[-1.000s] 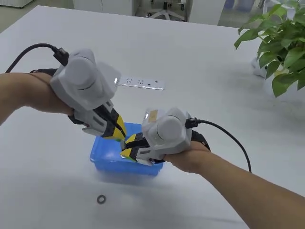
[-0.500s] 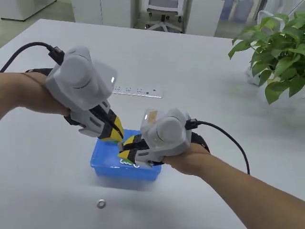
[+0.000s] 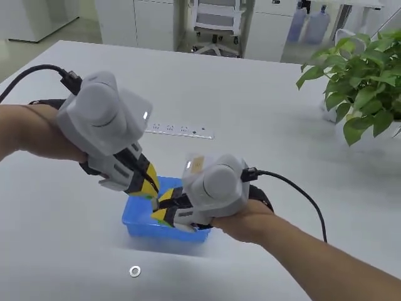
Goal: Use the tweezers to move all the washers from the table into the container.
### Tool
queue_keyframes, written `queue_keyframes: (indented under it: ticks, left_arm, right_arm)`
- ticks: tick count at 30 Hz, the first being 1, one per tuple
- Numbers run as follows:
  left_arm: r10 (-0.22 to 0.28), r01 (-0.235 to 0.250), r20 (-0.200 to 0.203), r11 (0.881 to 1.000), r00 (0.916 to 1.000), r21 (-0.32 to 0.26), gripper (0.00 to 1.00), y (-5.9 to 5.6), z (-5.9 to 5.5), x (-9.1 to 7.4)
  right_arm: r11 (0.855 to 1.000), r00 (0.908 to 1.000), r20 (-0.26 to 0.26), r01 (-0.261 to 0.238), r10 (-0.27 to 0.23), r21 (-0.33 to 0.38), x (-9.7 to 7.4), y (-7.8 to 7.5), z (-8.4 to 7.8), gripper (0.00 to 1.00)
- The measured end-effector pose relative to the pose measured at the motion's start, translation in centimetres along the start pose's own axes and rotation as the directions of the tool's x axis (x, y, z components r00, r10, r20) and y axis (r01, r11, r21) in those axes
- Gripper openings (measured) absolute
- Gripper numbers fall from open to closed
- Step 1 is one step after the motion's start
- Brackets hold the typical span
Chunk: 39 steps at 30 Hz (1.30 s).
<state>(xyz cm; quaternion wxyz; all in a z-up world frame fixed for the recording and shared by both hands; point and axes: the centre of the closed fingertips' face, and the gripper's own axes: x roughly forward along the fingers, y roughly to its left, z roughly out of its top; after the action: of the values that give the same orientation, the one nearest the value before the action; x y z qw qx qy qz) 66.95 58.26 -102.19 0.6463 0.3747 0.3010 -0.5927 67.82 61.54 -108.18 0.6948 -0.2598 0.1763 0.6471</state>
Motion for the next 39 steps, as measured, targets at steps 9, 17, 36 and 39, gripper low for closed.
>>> queue_keyframes:
  ticks: [9, 17, 36, 39]
  left_arm:
    - [-0.001, 0.001, -0.008, 1.000, 1.0000, 0.001, 0.06, -1.4, 0.0, -0.1]
    - [-0.003, 0.003, -0.013, 1.000, 0.9999, -0.006, 0.06, -2.7, -0.6, 0.0]
    - [-0.020, 0.019, -0.027, 0.999, 0.9994, -0.036, 0.06, -5.1, -2.6, 1.0]
    - [-0.020, 0.019, -0.026, 0.999, 0.9995, -0.041, 0.06, -5.2, -3.0, 1.1]
  right_arm:
    - [1.000, 1.0000, 0.002, -0.005, 0.005, -0.001, 0.0, 1.5, 0.1, 0.11]
    - [1.000, 0.9999, 0.001, -0.015, 0.015, -0.001, 0.5, 2.8, 0.0, 0.11]
    - [0.999, 0.9985, -0.019, -0.051, 0.051, -0.002, 2.2, 5.3, -1.1, 0.12]
    - [0.999, 0.9986, -0.019, -0.049, 0.049, -0.004, 2.6, 5.4, -1.2, 0.12]
